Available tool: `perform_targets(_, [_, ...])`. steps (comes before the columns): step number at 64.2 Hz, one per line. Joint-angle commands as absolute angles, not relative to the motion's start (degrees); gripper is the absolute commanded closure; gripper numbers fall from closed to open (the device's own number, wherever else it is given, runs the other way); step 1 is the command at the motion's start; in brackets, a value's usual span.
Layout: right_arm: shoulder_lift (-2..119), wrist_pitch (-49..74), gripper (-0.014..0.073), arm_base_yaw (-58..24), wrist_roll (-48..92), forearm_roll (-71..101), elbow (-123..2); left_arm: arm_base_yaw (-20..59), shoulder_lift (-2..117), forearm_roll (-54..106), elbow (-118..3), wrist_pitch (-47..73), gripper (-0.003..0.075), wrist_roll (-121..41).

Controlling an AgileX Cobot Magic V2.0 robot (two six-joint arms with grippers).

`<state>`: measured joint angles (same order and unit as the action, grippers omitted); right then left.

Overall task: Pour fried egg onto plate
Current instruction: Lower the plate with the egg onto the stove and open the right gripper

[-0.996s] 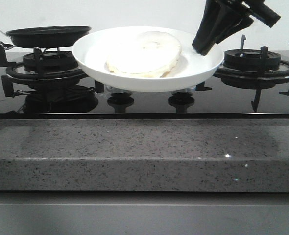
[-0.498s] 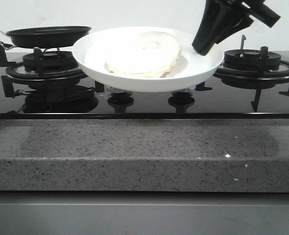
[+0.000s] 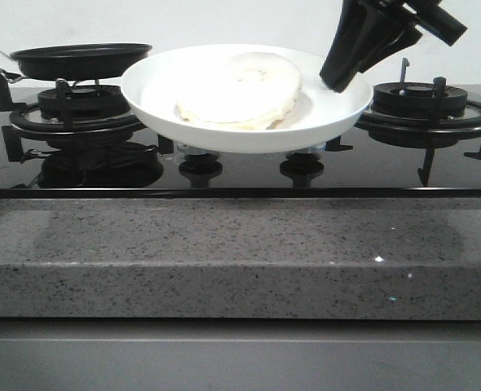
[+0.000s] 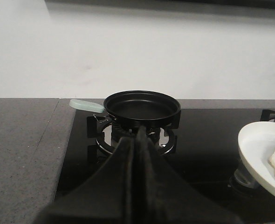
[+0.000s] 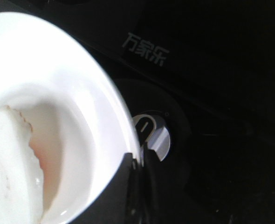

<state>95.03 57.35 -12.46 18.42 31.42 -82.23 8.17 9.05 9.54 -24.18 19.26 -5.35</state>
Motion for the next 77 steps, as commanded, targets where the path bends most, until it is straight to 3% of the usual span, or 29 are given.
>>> perform_targets(1, [92.3,55.8,0.0655,-12.4,18.6,34.3,-83.7,8.7,9.7,10.2,-25.5,14.4,0.0739,-4.8])
perform_targets(21, [94.4,57.9,0.0655,-11.7,14.0,33.6,-88.1,8.7,9.7,10.2,-25.5,14.4,0.0739,-4.8])
perform_targets(58, [118.8,68.0,0.0655,-6.8,2.0,26.7,-128.4,8.7,9.7,10.2,-25.5,14.6,0.0739,-4.8])
perform_targets(77, [122.7,70.6,0.0655,-6.8,1.7,25.9,-129.9,8.7,9.7,10.2,-25.5,14.6,0.0739,-4.8])
